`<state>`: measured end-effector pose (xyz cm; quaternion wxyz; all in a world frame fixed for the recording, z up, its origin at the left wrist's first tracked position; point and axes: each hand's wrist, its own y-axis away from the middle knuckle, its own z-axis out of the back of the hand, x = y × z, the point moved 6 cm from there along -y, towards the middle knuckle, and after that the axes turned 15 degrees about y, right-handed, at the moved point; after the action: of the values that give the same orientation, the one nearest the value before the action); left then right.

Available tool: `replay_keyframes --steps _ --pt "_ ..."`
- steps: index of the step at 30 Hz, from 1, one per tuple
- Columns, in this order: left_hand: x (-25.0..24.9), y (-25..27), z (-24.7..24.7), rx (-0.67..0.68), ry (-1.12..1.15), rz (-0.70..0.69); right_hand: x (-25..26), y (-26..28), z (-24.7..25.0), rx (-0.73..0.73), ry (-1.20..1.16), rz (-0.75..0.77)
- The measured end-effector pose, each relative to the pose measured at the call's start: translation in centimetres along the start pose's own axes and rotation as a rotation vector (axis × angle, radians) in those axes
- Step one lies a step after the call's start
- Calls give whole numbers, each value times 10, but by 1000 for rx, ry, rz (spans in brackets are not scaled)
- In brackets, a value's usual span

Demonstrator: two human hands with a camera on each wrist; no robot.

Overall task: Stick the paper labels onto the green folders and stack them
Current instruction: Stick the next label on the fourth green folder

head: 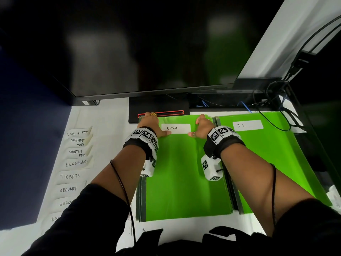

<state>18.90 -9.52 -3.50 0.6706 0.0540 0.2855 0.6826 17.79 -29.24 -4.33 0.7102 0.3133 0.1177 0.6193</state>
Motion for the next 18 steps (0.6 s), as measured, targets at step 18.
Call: replay_keyframes --steps 18 --pt "-12 5 1 -107 76 180 6 -5 -6 -249 -6 -65"
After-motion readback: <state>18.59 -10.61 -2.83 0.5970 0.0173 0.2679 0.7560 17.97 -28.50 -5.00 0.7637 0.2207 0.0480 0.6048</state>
